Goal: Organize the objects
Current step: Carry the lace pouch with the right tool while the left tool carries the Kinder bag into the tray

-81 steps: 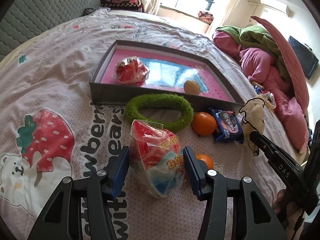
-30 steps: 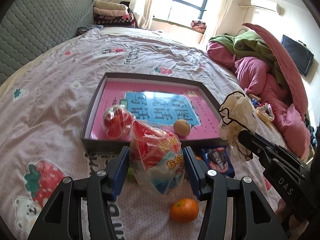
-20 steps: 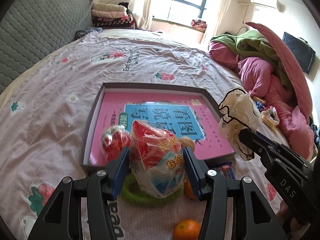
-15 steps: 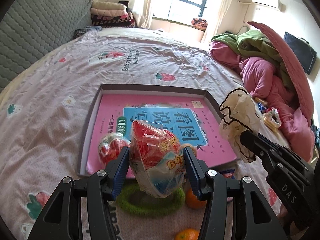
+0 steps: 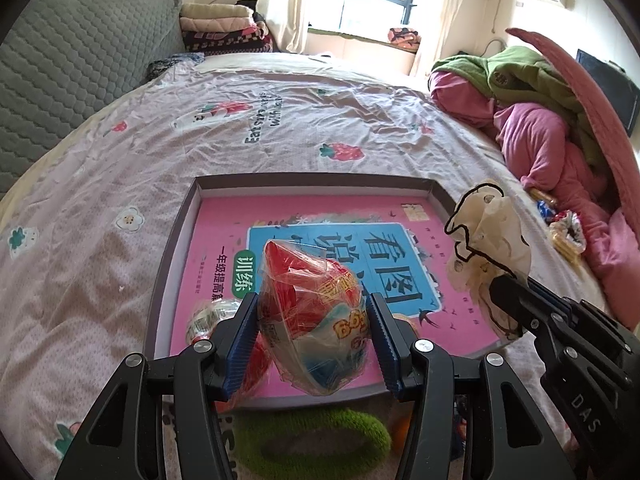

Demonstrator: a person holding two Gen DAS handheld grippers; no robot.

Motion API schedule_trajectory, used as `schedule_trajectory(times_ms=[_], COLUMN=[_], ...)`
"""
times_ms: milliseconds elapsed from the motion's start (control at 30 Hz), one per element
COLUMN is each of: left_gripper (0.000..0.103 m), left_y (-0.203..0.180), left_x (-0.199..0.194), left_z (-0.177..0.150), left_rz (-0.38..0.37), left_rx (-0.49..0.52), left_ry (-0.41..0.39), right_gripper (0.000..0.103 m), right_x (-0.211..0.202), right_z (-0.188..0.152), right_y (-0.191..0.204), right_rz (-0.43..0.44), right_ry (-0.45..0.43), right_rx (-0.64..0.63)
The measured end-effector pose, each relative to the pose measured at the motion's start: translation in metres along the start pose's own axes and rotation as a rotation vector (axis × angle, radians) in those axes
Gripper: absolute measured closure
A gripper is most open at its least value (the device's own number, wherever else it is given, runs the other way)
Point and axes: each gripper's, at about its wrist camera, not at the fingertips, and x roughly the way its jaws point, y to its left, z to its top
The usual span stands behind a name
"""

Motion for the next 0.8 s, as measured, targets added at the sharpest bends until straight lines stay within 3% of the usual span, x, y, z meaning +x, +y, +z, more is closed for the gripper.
schedule_trajectory(times_ms=[267, 800], left_gripper=[0.048, 0.047], left_y=[-0.009, -0.012], left_x=[0.019, 0.038], left_z=[-0.003, -0.011], left_rz=[0.026, 0.008], left_rx=[0.052, 0.044], left_ry=[0.025, 0.078], right_gripper=[0.091, 0.091], right_x=[0.013, 0.028], right_z=[-0.006, -0.018], right_y=[-0.008, -0.011], right_rz=[-0.01, -0.013], right_ry=[0.041, 0.109], right_rx=[0.013, 0.017])
